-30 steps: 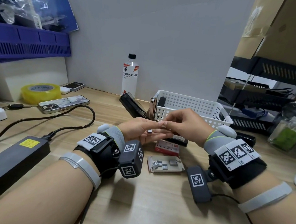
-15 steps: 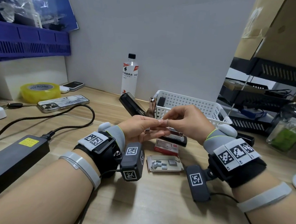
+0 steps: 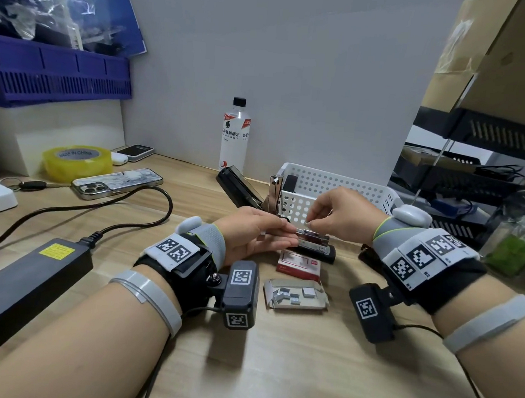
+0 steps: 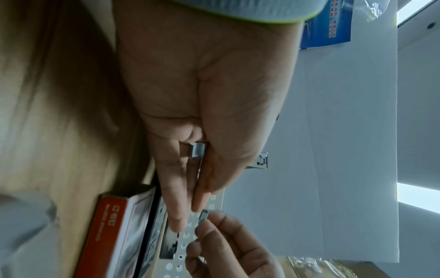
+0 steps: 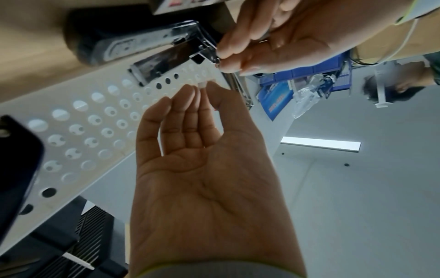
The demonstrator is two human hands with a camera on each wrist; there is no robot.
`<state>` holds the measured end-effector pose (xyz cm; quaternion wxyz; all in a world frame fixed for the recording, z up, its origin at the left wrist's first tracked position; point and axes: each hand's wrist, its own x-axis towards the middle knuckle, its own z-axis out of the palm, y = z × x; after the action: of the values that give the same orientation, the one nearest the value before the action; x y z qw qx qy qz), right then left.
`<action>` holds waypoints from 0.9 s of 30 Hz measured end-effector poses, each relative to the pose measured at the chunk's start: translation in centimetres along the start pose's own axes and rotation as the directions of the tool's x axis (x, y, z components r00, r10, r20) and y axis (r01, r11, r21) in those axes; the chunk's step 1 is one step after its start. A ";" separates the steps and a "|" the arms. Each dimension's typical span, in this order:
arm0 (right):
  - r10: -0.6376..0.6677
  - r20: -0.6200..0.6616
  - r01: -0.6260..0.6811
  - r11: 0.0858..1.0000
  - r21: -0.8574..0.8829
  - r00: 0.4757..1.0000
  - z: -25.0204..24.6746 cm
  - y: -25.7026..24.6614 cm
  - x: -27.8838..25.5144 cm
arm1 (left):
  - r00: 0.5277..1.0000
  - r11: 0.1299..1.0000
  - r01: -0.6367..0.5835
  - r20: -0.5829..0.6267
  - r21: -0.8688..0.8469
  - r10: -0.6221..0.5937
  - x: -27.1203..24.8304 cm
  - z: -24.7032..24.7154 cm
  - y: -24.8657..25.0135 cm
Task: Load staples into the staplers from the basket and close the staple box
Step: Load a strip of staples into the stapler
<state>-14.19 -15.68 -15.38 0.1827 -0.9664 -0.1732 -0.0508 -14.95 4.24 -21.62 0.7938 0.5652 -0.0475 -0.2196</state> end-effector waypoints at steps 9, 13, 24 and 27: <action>0.024 0.076 -0.014 0.991 -0.136 0.997 0.7 -0.3 0.8 | 0.998 0.998 0.055 -0.042 0.027 -0.053 0.6 -0.9 0.0; 0.020 0.069 -0.009 0.988 -0.153 0.997 0.8 -0.5 0.9 | 0.997 0.997 0.065 -0.048 0.040 -0.063 0.6 -1.1 -0.1; 0.016 0.084 -0.002 0.986 -0.170 0.996 1.1 -0.5 1.3 | 0.994 0.995 0.088 -0.068 0.045 -0.085 0.8 -1.1 0.0; -0.005 0.069 0.017 0.984 -0.177 0.998 1.0 -0.3 1.2 | 0.994 0.995 0.093 -0.058 0.022 -0.091 0.7 -1.1 0.1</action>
<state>-13.12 -14.71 -15.98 0.0897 -0.9790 -0.1797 -0.0339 -13.93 4.92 -22.01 0.7767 0.5827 -0.0015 -0.2391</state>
